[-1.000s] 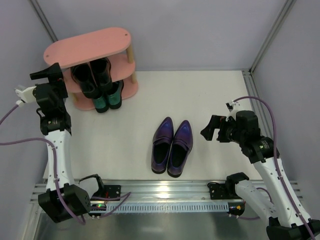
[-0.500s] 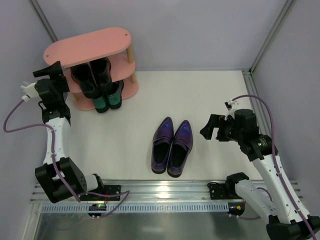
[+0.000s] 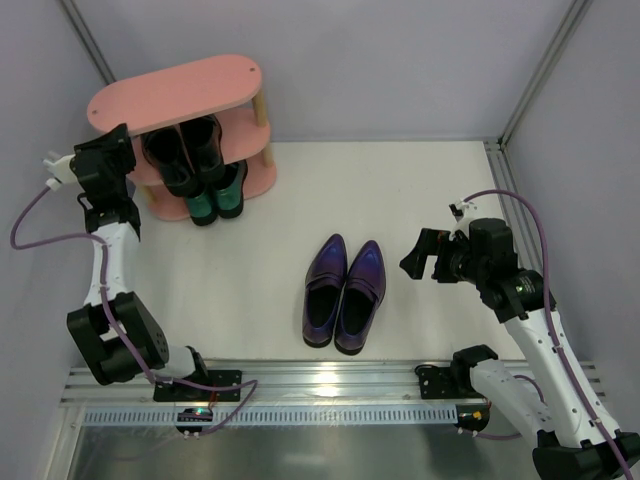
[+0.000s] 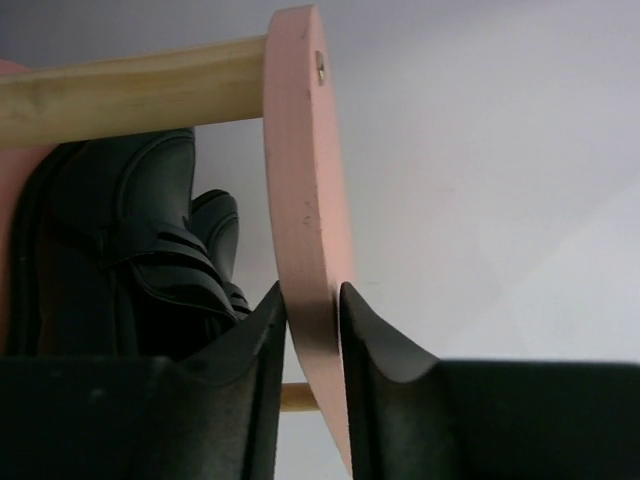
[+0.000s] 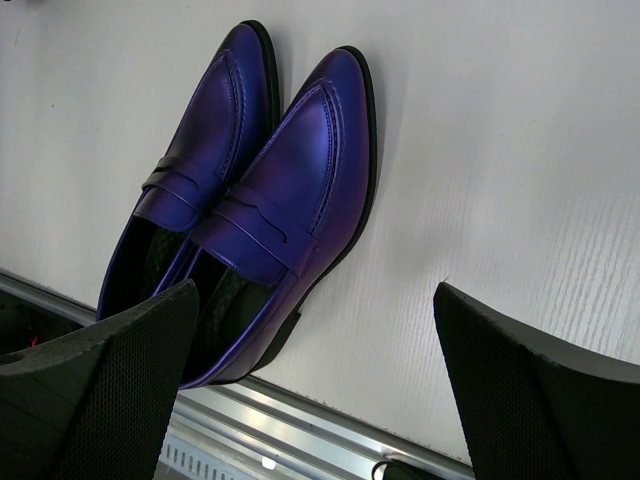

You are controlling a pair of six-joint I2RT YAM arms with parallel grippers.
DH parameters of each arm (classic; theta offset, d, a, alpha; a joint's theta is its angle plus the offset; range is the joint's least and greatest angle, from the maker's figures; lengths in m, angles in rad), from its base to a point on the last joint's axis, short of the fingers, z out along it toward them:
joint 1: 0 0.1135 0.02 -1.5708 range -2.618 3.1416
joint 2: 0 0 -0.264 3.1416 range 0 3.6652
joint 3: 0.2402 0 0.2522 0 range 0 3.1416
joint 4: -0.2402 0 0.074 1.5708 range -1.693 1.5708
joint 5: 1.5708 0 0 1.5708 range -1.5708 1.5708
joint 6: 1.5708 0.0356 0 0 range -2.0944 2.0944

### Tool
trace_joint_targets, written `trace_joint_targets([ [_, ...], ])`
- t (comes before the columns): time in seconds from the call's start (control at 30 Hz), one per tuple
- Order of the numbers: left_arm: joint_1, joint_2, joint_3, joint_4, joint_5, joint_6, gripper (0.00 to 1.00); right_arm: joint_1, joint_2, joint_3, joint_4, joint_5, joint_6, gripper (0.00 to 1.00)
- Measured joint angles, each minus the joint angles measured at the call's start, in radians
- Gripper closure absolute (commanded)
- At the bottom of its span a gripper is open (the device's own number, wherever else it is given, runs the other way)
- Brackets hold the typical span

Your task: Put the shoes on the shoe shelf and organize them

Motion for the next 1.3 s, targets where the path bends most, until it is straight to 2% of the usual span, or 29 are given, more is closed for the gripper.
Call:
trace_joint_targets([
  [0.03,0.000,0.000,0.005,0.004,0.003,0.003,0.81,0.000,0.000,0.000,0.000,0.000,0.000,0.00],
  [0.07,0.000,0.000,0.007,-0.003,0.005,0.002,0.89,0.000,0.000,0.000,0.000,0.000,0.000,0.00],
  [0.13,0.001,0.000,0.008,-0.005,0.011,-0.019,0.98,0.000,0.000,0.000,0.000,0.000,0.000,0.00],
  [0.17,0.002,0.000,0.008,-0.005,0.014,-0.024,1.00,0.000,0.000,0.000,0.000,0.000,0.000,0.00],
  [0.5,0.004,-0.010,0.008,-0.024,0.026,-0.028,1.00,0.000,-0.001,-0.002,0.000,0.000,0.000,0.00],
  [0.9,-0.039,-0.171,-0.024,-0.240,0.010,-0.022,1.00,0.000,-0.015,-0.005,0.000,0.000,0.000,0.00],
  [1.13,-0.056,-0.200,-0.025,-0.283,-0.005,-0.021,1.00,0.000,-0.016,-0.010,0.001,0.000,0.000,0.00],
  [1.2,-0.064,-0.220,-0.025,-0.315,-0.007,-0.018,0.98,0.000,-0.016,-0.011,0.002,0.000,0.000,0.00],
  [1.23,-0.069,-0.230,-0.025,-0.332,-0.006,-0.014,0.92,0.000,-0.017,-0.012,0.002,0.000,0.000,0.00],
  [1.27,-0.073,-0.243,-0.025,-0.354,-0.005,-0.010,0.81,0.000,-0.018,-0.014,0.004,0.000,0.000,0.00],
  [1.3,-0.076,-0.253,-0.024,-0.372,-0.004,-0.004,0.76,0.000,-0.020,-0.016,0.004,0.000,0.000,0.00],
])
